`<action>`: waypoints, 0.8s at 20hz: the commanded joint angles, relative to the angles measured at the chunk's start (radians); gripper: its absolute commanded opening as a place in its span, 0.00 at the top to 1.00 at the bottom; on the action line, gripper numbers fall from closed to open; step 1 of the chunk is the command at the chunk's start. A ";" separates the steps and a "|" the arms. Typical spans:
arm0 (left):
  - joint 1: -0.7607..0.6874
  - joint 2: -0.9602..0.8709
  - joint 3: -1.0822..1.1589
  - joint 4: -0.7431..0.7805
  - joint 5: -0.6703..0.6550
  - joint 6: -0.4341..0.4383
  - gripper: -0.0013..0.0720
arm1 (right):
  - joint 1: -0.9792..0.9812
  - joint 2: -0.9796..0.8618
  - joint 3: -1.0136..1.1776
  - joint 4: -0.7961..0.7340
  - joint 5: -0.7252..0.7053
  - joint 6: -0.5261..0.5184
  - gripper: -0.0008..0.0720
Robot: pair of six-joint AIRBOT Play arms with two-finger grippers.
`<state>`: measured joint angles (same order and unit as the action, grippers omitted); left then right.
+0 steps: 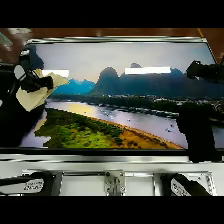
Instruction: Fold the shirts.
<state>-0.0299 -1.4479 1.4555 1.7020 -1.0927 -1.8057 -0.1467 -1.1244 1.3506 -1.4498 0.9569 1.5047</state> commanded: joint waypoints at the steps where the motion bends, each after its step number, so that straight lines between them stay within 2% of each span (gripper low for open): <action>1: 0.149 -0.212 0.209 0.001 -0.105 -0.026 0.02 | 0.000 0.000 0.001 0.005 0.097 -0.032 0.03; 3: 0.222 -0.327 0.287 0.000 -0.167 -0.131 0.02 | 0.000 -0.001 0.001 0.011 0.141 -0.032 0.03; 4: 0.248 -0.367 0.302 0.000 -0.181 -0.146 0.02 | 0.000 -0.003 0.001 0.011 0.147 -0.032 0.03; 7: 0.304 -0.439 0.310 0.001 -0.147 -0.144 0.02 | 0.000 -0.011 0.001 0.013 0.148 -0.024 0.03; 11: 0.337 -0.488 0.310 -0.012 -0.003 -0.139 0.01 | 0.000 -0.054 0.001 0.082 0.178 -0.012 0.03; 14: 0.339 -0.519 0.310 -0.114 0.143 -0.091 0.01 | 0.001 -0.104 0.001 0.171 0.214 -0.012 0.03; 16: 0.337 -0.536 0.310 -0.140 0.177 -0.092 0.04 | 0.001 -0.131 0.001 0.222 0.242 -0.012 0.03</action>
<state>0.3008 -1.9545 1.7626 1.6230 -1.0180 -1.9148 -0.1467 -1.2190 1.3506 -1.3132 1.1553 1.4906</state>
